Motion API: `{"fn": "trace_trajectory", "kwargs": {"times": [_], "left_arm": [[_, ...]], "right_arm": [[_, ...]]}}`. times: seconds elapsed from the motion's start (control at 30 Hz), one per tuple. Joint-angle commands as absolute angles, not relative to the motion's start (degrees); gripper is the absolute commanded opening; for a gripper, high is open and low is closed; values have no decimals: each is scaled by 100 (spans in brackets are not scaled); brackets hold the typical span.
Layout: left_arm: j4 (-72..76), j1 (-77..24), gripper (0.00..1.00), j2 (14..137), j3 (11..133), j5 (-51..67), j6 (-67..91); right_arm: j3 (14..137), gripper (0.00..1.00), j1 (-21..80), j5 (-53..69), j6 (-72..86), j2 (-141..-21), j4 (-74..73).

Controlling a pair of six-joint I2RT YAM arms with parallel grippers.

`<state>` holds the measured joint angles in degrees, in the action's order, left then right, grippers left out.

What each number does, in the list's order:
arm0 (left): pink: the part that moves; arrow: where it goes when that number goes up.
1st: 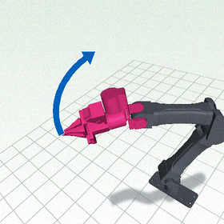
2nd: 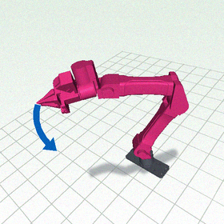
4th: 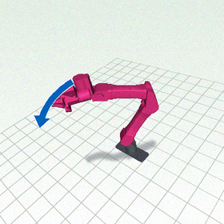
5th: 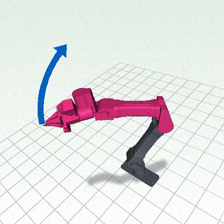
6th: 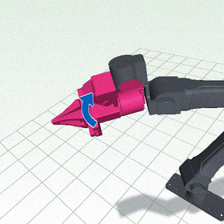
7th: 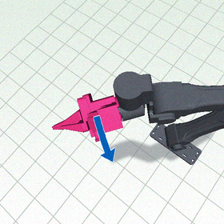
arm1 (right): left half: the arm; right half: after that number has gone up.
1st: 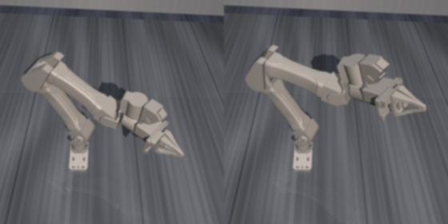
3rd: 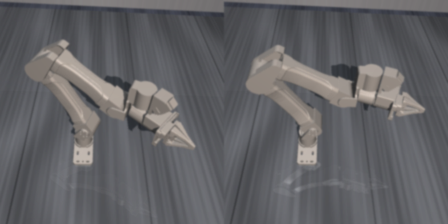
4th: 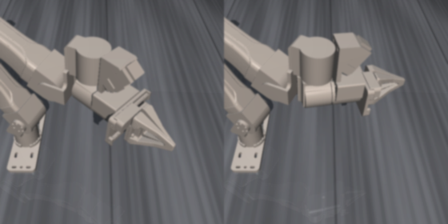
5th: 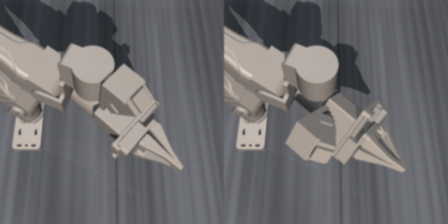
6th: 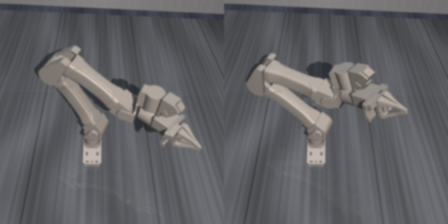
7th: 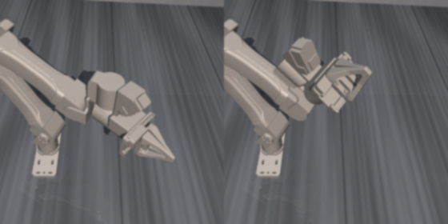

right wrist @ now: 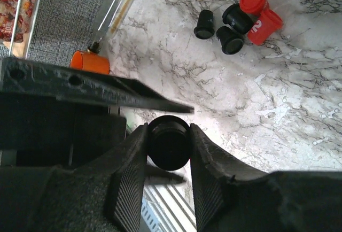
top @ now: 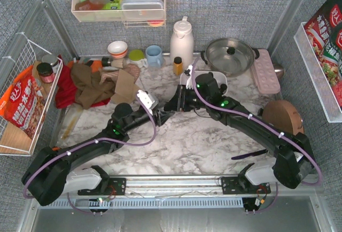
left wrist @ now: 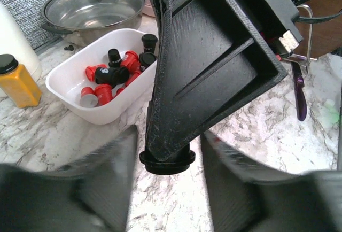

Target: Mix the coffee capsules in the storage basket

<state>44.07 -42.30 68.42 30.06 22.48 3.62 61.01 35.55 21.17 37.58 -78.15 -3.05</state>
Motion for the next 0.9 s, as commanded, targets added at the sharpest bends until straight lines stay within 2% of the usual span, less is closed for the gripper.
{"fn": "trace_trajectory", "kwargs": {"times": [0.0, 0.07, 0.1, 0.13, 0.3, 0.6, 0.77, 0.87], "left_arm": [[4672, -4237, 69, 6873, 3053, 2111, 470], [4667, -4243, 85, 6859, 3037, 1985, 499], [4667, -4238, 97, 6846, 3030, 1952, 501], [4667, -4248, 99, 6820, 3015, 1917, 508], [4484, -4241, 99, 6449, 2800, 1598, 527], [2888, -4237, 99, 5457, 2467, -128, 1007], [2303, -4237, 99, 5152, 2394, -486, 1351], [2240, -4239, 99, 4959, 2312, -510, 1497]], "right_arm": [[6043, 36, 3558, 2056, 3840, -7785, -82], [6023, 32, 3566, 1983, 3818, -7783, -87], [6009, 31, 3566, 1927, 3802, -7771, -83], [5997, 30, 3555, 1861, 3771, -7763, -87], [6139, 26, 3441, 1060, 3179, -7752, -477], [6600, 26, 2537, -1718, 1310, -8186, -991], [7242, 30, 1734, -1805, 1038, -9266, -936], [7807, 37, 1419, -1661, 998, -9919, -1140]]}}
